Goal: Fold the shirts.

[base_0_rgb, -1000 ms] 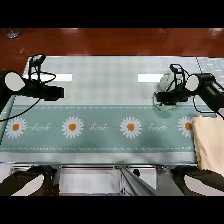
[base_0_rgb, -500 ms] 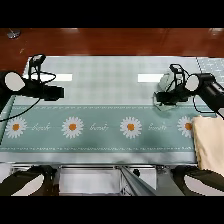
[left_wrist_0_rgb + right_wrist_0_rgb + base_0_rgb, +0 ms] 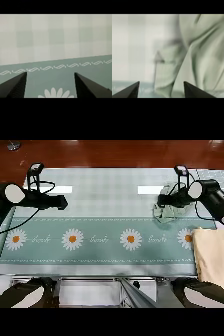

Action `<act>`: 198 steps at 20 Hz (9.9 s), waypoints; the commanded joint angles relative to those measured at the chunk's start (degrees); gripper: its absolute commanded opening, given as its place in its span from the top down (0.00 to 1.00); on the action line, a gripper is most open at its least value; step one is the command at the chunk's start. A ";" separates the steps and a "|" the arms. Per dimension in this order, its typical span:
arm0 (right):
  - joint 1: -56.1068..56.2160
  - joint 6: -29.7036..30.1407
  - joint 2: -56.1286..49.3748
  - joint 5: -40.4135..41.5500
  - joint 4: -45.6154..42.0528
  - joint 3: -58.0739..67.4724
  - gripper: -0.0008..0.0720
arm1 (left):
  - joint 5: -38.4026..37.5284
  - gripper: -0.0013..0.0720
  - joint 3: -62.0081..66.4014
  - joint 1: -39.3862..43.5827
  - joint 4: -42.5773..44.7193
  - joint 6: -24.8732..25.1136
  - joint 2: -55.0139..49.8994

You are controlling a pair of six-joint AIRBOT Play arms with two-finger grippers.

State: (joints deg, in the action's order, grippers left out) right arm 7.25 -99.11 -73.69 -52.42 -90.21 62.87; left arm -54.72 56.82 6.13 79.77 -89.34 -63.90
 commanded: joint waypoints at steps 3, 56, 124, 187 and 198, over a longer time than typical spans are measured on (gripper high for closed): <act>-3.48 -14.14 -4.87 4.57 -19.32 7.21 0.12 | 2.73 0.02 0.00 -0.04 0.87 0.09 -0.35; 29.46 19.04 -11.74 -4.94 47.67 14.43 0.14 | -13.46 0.03 -19.89 -6.47 -17.70 6.40 27.45; -5.64 12.52 32.02 -40.13 27.34 53.46 0.95 | -14.91 0.96 49.11 -21.42 -28.06 16.09 30.40; -40.63 17.38 17.40 -19.06 27.89 -34.97 0.14 | -3.87 0.96 -36.20 -24.39 -54.97 29.31 4.68; -23.76 15.43 -1.60 -9.49 39.28 -24.55 0.15 | -4.00 0.96 -36.20 -24.39 -54.97 29.31 4.68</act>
State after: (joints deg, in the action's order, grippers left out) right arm -20.43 -82.19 -70.63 -63.68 -51.57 35.18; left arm -58.76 20.56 -18.28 24.84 -60.12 -59.22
